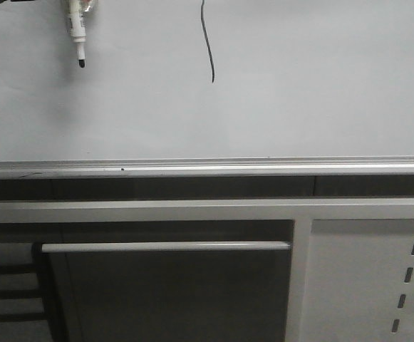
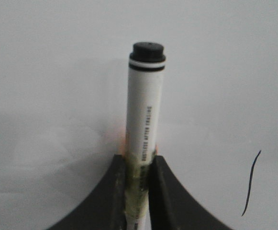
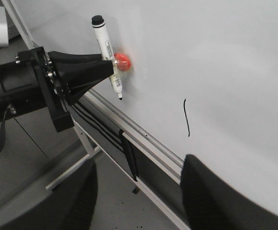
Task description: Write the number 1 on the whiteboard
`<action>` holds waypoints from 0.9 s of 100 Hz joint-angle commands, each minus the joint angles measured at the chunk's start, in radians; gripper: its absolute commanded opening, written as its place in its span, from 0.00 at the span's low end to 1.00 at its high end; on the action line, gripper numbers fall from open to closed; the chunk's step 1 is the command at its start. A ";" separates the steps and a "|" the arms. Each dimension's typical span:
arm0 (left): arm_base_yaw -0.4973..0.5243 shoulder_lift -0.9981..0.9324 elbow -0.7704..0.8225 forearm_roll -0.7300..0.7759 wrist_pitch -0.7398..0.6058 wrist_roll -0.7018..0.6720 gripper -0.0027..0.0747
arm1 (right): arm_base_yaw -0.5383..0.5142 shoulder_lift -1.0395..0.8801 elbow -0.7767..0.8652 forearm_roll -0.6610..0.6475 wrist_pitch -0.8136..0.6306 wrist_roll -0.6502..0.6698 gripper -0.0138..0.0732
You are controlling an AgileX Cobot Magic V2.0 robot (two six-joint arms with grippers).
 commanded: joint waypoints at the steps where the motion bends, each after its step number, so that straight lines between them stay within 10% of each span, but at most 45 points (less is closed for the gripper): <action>1: 0.003 -0.011 -0.049 0.064 -0.046 -0.014 0.01 | -0.008 -0.015 -0.036 0.029 -0.066 0.001 0.56; 90: 0.036 0.064 -0.117 0.055 -0.069 -0.011 0.01 | -0.008 -0.015 -0.036 0.025 -0.051 0.001 0.56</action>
